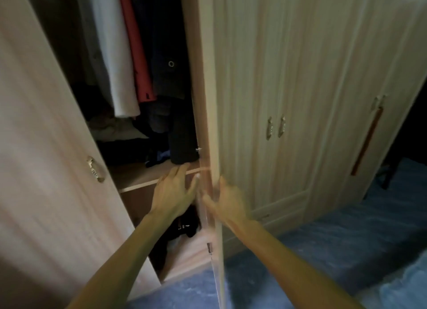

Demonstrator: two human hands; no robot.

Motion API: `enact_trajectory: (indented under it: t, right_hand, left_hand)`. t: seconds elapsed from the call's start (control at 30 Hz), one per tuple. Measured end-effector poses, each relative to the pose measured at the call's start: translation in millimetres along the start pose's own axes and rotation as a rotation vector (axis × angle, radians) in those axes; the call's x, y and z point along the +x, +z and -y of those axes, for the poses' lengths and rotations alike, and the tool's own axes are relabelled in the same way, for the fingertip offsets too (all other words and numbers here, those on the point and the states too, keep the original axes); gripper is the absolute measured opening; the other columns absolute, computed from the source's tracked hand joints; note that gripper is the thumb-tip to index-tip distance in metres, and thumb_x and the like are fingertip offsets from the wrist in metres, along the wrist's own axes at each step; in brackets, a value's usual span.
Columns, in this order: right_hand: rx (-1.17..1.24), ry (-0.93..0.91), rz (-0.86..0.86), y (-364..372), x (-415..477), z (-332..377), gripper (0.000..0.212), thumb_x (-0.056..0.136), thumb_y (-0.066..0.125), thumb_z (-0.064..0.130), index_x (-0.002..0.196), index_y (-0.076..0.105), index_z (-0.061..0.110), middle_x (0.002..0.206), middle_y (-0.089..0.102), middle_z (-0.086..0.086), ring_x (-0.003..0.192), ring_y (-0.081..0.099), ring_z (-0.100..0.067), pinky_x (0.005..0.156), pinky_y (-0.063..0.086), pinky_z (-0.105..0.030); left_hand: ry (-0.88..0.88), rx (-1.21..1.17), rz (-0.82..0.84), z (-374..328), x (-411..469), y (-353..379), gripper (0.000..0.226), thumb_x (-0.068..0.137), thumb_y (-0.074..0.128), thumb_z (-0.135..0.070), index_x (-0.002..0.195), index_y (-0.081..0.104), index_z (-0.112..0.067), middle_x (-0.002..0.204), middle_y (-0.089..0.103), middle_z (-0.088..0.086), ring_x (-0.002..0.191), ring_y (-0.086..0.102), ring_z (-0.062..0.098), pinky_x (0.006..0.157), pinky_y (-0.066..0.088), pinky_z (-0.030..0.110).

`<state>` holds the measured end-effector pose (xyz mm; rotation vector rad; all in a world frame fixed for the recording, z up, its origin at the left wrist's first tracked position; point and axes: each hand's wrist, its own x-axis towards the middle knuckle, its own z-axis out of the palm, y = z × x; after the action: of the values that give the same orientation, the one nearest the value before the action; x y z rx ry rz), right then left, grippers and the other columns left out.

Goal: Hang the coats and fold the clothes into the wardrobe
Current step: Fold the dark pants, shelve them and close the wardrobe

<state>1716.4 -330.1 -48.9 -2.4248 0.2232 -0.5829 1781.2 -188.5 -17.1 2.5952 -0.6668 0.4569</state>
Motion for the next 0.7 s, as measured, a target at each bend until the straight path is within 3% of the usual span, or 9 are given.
enact_trajectory:
  t: [0.07,0.13,0.27,0.37,0.47,0.7]
  right_hand:
    - [-0.064,-0.097,-0.002,20,2,17,0.052,0.084,0.051,0.058,0.112,0.056,0.014,0.09,0.067,-0.005,0.077,0.065,-0.022,0.068,0.054,-0.034]
    - [-0.08,-0.207,0.004,40,9,38,0.058,0.085,0.05,0.056,0.12,0.055,0.009,0.094,0.068,-0.009,0.078,0.065,-0.026,0.066,0.052,-0.032]
    - [-0.012,-0.327,0.065,80,27,78,0.036,0.087,0.049,0.05,0.105,0.052,0.018,0.087,0.064,-0.001,0.069,0.061,-0.018,0.062,0.054,-0.032]
    - [-0.015,-0.393,0.137,102,37,105,0.047,0.088,0.053,0.041,0.125,0.045,0.013,0.114,0.06,-0.007,0.094,0.062,-0.025,0.075,0.052,-0.035]
    - [-0.099,-0.457,0.18,121,51,130,0.064,0.091,0.05,0.04,0.144,0.026,0.011,0.148,0.034,-0.011,0.126,0.044,-0.029,0.097,0.045,-0.039]
    - [-0.171,-0.442,0.263,183,100,169,0.076,0.092,0.047,0.042,0.149,0.007,0.011,0.158,0.01,-0.013,0.144,0.012,-0.027,0.112,0.027,-0.038]
  left_hand:
    - [-0.041,0.044,-0.041,14,-2,-9,0.05,0.094,0.037,-0.05,0.13,0.05,-0.019,0.127,0.058,0.008,0.109,0.057,0.029,0.089,0.046,0.037]
    - [-0.083,0.058,-0.085,31,-5,-21,0.048,0.091,0.032,-0.048,0.123,0.054,-0.019,0.118,0.061,0.007,0.098,0.061,0.028,0.082,0.05,0.037]
    - [-0.235,0.089,-0.187,79,-20,-47,0.042,0.095,0.033,-0.041,0.125,0.053,-0.019,0.119,0.062,0.006,0.095,0.064,0.026,0.081,0.054,0.039]
    - [-0.331,0.135,-0.199,116,-28,-63,0.04,0.099,0.035,-0.041,0.131,0.048,-0.021,0.129,0.058,0.003,0.104,0.062,0.023,0.087,0.051,0.036]
    - [-0.362,0.154,-0.2,143,-29,-73,0.039,0.099,0.037,-0.04,0.132,0.047,-0.022,0.127,0.059,0.002,0.105,0.062,0.019,0.088,0.049,0.032]
    - [-0.351,0.135,-0.213,215,-2,-77,0.034,0.098,0.041,-0.035,0.124,0.053,-0.016,0.115,0.064,0.008,0.095,0.064,0.026,0.083,0.05,0.036]
